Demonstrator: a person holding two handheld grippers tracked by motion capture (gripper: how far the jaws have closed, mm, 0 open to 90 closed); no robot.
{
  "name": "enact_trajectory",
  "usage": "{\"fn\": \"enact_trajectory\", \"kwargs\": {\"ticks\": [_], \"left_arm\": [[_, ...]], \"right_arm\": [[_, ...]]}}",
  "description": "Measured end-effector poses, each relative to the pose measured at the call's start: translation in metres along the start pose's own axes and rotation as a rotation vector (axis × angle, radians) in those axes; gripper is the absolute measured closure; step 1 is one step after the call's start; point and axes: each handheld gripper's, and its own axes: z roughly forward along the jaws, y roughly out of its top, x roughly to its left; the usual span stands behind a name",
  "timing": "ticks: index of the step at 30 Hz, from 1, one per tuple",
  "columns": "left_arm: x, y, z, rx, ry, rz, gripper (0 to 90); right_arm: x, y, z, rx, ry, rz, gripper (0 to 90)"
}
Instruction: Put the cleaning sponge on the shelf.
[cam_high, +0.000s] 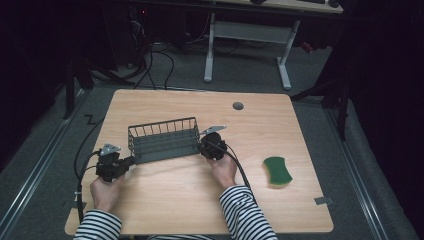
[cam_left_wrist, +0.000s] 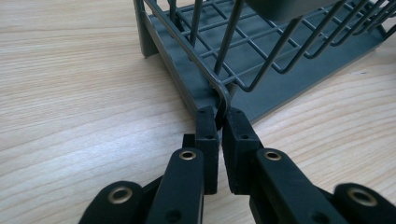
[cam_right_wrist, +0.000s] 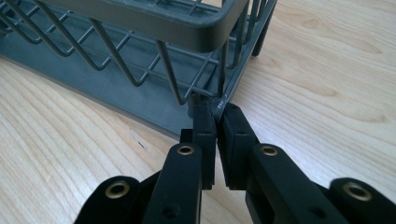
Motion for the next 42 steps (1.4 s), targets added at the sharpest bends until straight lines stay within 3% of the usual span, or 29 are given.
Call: {"fn": "enact_trajectory", "kwargs": {"ticks": [6, 14, 19, 26, 42], "left_arm": [[-0.012, 0.002, 0.003, 0.017, -0.037, 0.029, 85.1], [-0.038, 0.011, 0.014, 0.04, -0.074, 0.075, 85.2], [-0.045, 0.013, 0.02, 0.04, -0.098, 0.068, 84.8], [-0.058, 0.016, 0.026, 0.047, -0.123, 0.08, 84.8], [-0.095, 0.023, 0.044, 0.067, -0.188, 0.132, 84.1]], "right_arm": [[-0.007, -0.009, -0.011, 0.009, 0.0, 0.01, 86.1], [-0.026, -0.027, -0.033, 0.006, -0.019, 0.041, 86.1], [-0.035, -0.038, -0.043, 0.006, -0.022, 0.066, 85.9], [-0.037, -0.047, -0.054, 0.015, -0.056, 0.041, 86.0], [-0.064, -0.075, -0.083, 0.007, -0.089, 0.122, 86.1]]}}
